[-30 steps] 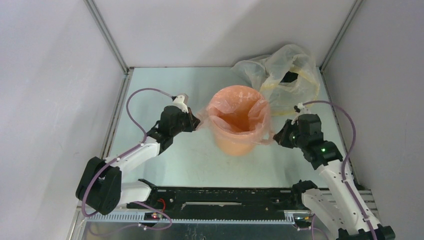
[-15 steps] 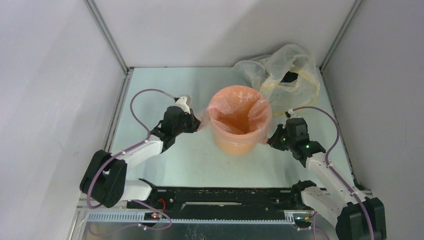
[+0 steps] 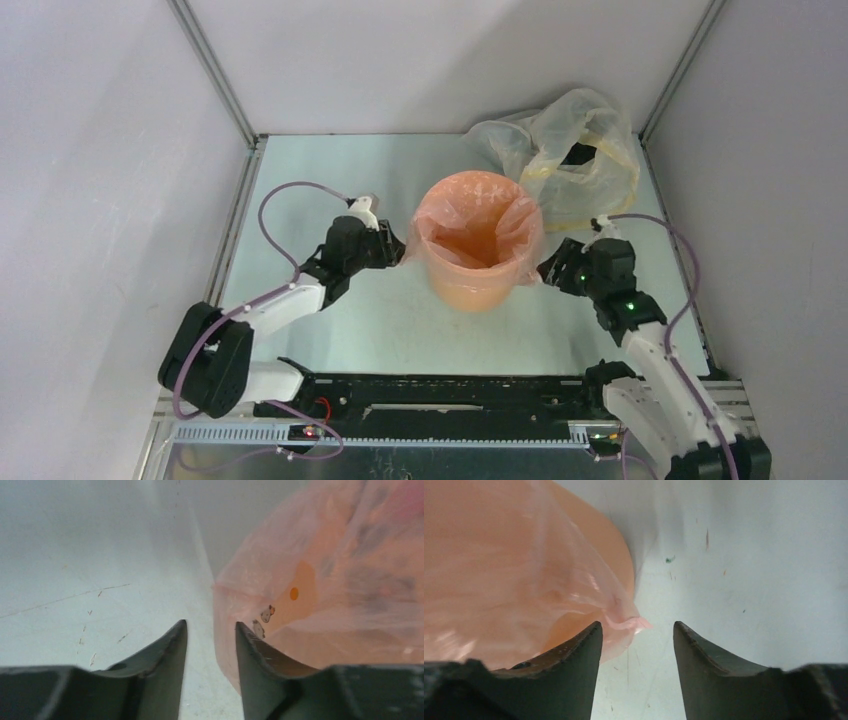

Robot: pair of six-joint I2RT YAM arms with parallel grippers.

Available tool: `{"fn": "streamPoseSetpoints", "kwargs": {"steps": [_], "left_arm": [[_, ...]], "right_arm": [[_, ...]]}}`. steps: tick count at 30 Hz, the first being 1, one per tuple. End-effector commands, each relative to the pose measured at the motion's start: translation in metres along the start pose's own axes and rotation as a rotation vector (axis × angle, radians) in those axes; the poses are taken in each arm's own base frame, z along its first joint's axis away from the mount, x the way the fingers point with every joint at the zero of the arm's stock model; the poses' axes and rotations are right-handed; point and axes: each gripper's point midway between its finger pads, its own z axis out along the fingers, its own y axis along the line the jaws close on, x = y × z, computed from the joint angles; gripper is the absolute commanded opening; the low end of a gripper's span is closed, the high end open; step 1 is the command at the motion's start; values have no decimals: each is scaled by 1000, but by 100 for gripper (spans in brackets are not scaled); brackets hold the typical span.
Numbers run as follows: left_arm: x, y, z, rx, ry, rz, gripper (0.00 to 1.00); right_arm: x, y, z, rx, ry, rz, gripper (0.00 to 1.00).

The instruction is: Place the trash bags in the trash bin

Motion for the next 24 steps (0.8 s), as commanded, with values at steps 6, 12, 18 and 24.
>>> {"fn": "streamPoseSetpoints", "kwargs": {"steps": [6,12,18,24], "left_arm": [[-42,16,-45,-120,-237,-39,64],[-62,8,-77,-92,-346,-53,69],[-74,-2,-100,-59,-392,-40,68],[-78,-20,-107,24,-386,-28,71]], "right_arm": [[-75,26,-76,-19,-290,-144,56],[-115,70,-119,-109,-350,-314,18],[-132,137,-138,-281,-306,-467,0],[-102,185,-110,-388,-118,-626,0]]}}
